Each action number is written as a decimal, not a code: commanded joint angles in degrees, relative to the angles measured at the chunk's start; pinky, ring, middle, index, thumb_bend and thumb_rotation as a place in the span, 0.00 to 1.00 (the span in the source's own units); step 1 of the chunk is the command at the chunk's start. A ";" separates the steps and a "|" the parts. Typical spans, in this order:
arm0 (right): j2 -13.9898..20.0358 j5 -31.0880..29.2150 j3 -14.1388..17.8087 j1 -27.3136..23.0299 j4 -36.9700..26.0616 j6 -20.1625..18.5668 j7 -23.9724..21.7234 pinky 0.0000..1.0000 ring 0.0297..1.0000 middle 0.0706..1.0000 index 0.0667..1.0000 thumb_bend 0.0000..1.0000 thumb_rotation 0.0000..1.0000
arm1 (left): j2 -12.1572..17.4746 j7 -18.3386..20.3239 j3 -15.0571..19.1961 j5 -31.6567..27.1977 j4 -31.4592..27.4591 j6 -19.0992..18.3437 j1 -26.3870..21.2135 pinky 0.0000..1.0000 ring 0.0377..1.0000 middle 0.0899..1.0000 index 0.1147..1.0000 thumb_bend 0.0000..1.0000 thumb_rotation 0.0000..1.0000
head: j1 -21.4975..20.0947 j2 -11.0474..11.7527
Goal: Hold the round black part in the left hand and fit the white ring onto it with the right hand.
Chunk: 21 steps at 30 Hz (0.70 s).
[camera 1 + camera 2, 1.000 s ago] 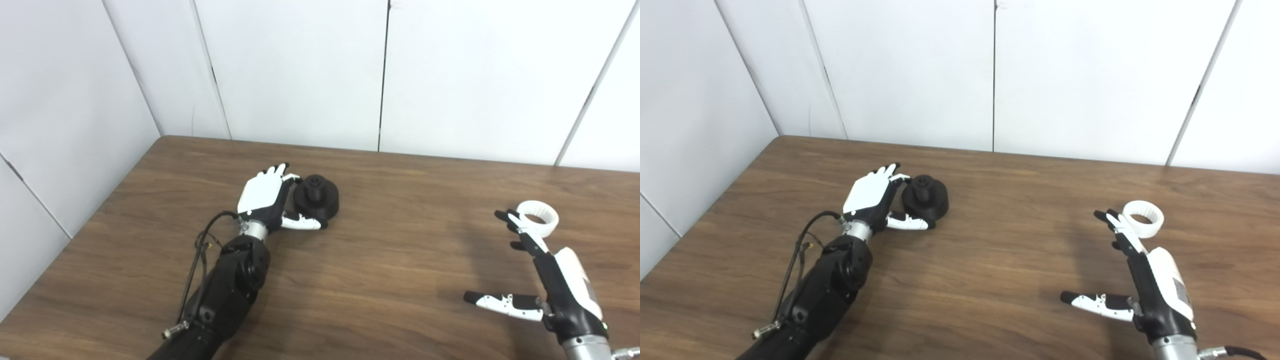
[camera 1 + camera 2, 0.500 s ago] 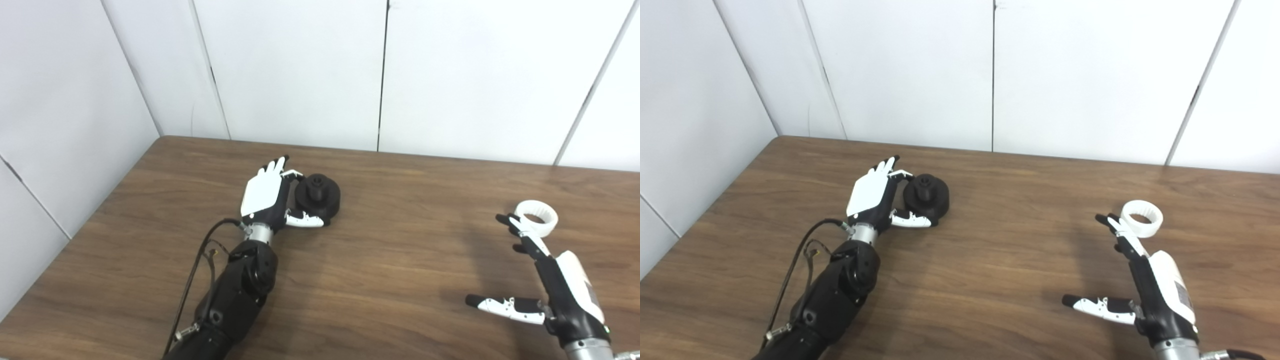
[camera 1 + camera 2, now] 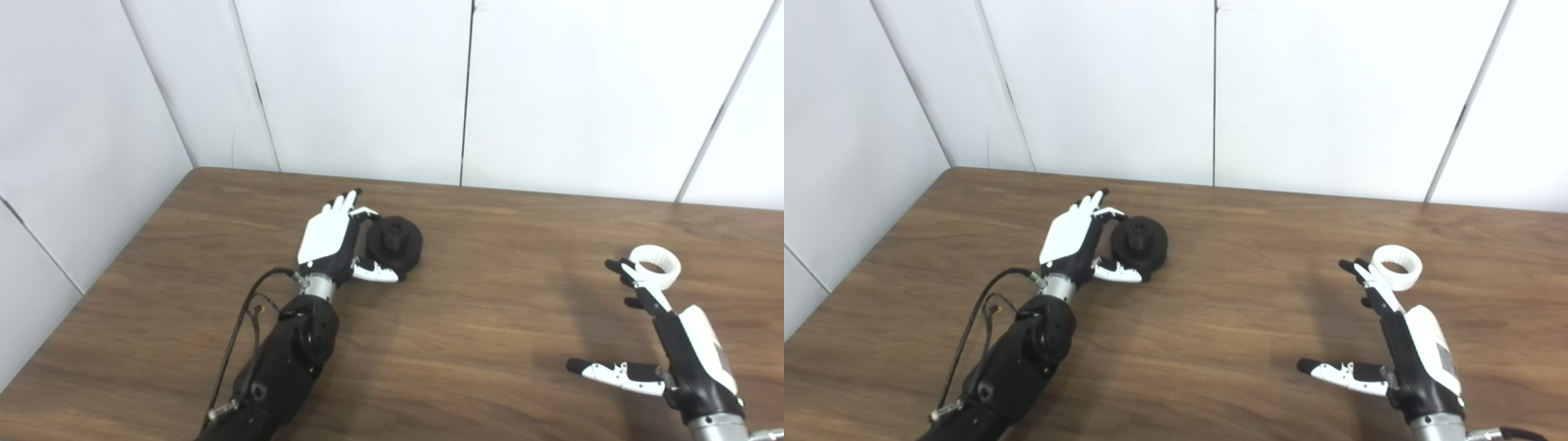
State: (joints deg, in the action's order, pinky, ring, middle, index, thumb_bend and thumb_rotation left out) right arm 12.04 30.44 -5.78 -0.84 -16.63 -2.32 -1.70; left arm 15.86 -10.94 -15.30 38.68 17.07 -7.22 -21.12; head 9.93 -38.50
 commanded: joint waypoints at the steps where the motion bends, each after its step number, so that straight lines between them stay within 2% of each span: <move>1: -0.29 0.32 0.33 -1.49 -3.06 -0.29 -0.06 0.80 0.90 0.94 0.88 0.89 0.25 | -0.01 3.39 -1.32 -0.64 -3.00 0.68 0.72 1.00 1.00 1.00 0.54 0.98 0.29 | -0.34 -0.23; 7: -0.62 1.32 0.14 -1.31 -4.80 -2.72 -0.92 0.80 0.90 0.95 0.89 0.88 0.26 | -1.00 7.21 -3.32 -1.48 -8.95 0.97 3.38 1.00 1.00 1.00 0.54 1.00 0.31 | -1.37 -0.86; 13: -1.00 1.76 0.02 -1.36 -5.11 -2.29 -0.57 0.80 0.89 0.94 0.88 0.87 0.24 | -1.82 11.35 -5.46 -1.24 -14.50 0.99 5.73 1.00 1.00 1.00 0.54 0.99 0.34 | -3.57 -1.82; 21: -2.24 3.11 -0.15 -1.79 -5.72 -3.72 -0.63 0.80 0.90 0.95 0.89 0.87 0.29 | -2.93 15.52 -7.04 -1.91 -21.08 3.02 9.35 1.00 1.00 1.00 0.54 1.00 0.35 | -9.60 -2.96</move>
State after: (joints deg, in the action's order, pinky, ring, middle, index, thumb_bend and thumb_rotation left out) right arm 10.34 33.08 -6.03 -0.82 -19.74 -6.04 -2.99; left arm 13.14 3.74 -22.06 37.26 -1.23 -5.72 -11.19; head 0.27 -41.40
